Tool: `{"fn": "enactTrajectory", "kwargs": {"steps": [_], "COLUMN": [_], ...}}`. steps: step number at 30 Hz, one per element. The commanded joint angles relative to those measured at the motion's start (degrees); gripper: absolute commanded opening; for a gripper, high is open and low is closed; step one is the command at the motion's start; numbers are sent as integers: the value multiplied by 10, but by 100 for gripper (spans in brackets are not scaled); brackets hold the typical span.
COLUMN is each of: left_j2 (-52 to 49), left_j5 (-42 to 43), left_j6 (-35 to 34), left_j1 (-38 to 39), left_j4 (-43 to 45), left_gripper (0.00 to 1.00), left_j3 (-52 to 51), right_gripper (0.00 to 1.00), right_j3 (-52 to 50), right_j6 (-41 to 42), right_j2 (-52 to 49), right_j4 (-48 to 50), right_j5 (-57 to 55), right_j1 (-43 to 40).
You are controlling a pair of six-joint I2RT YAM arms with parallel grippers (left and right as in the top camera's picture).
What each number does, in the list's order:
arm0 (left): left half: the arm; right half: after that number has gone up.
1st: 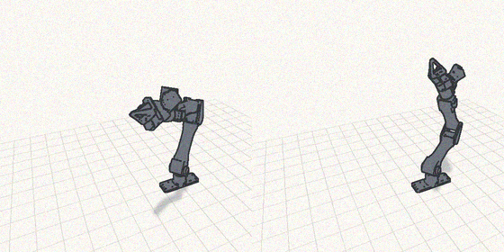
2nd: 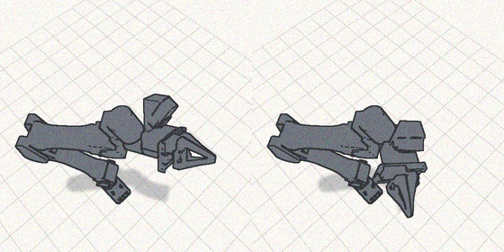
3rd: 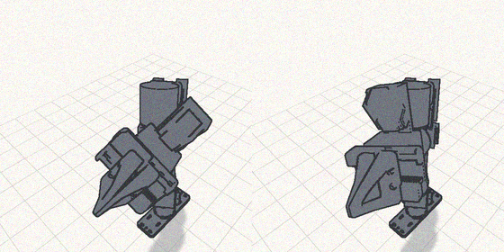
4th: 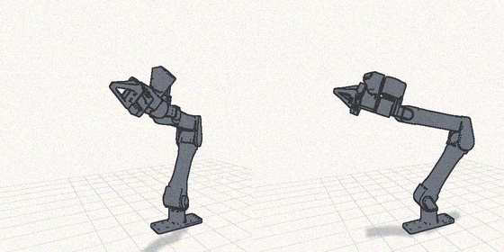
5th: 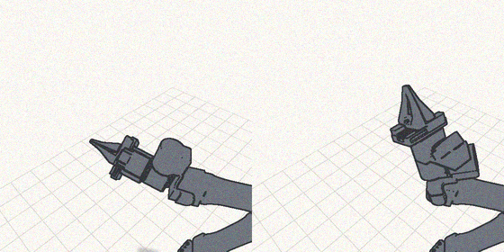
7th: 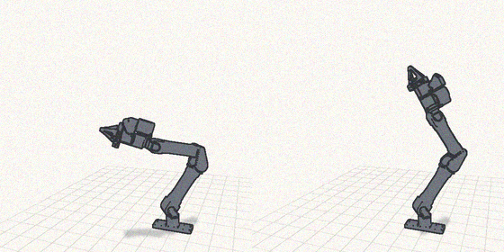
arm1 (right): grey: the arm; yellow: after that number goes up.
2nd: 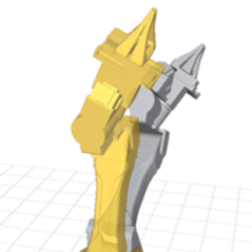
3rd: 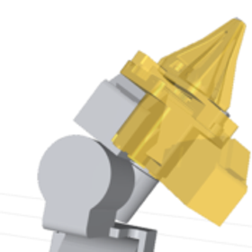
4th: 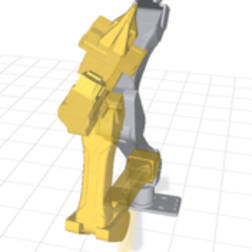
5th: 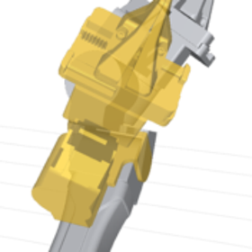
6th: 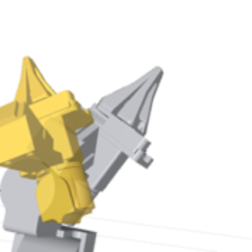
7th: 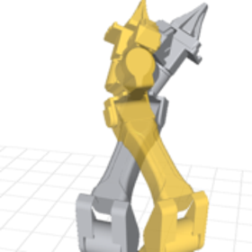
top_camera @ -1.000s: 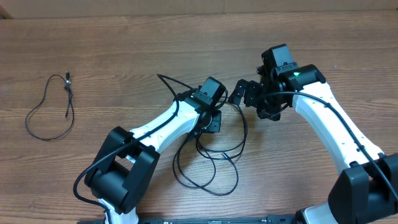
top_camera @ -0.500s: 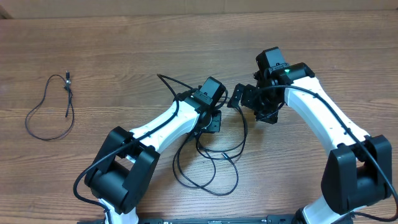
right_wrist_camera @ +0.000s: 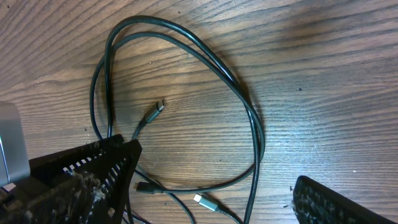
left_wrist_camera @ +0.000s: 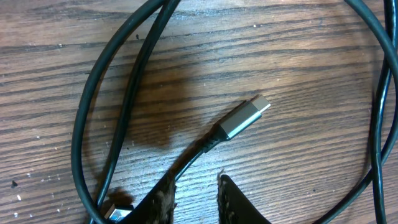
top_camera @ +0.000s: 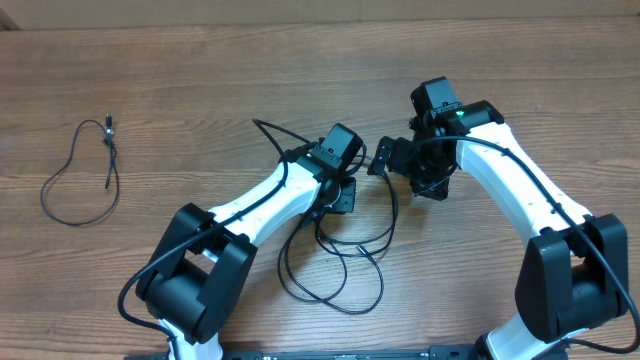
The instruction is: Untangle cables
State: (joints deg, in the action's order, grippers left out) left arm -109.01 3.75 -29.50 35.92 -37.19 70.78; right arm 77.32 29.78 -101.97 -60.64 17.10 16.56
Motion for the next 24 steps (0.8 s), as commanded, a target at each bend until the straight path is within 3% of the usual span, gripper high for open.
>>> {"fn": "enactTrajectory", "kwargs": {"steps": [1,12,24], "left_j2": [-4,-4,-4], "left_j5": [-10,-10,-10], "left_j6": [1,1,1], "left_j1": [2,2,2], "left_j4": [1,0,0], "left_gripper": [25,24,25], "left_j3": [-7,-7,-7], "right_gripper": [100,100,100], "right_j3": [-2,-26,-142], "right_j6": [2,2,2], "right_j2": [-4,-4,-4], "right_j4": [1,13,132], "right_j5": [-10,-13,-12], "right_j1": [3,3,3]}}
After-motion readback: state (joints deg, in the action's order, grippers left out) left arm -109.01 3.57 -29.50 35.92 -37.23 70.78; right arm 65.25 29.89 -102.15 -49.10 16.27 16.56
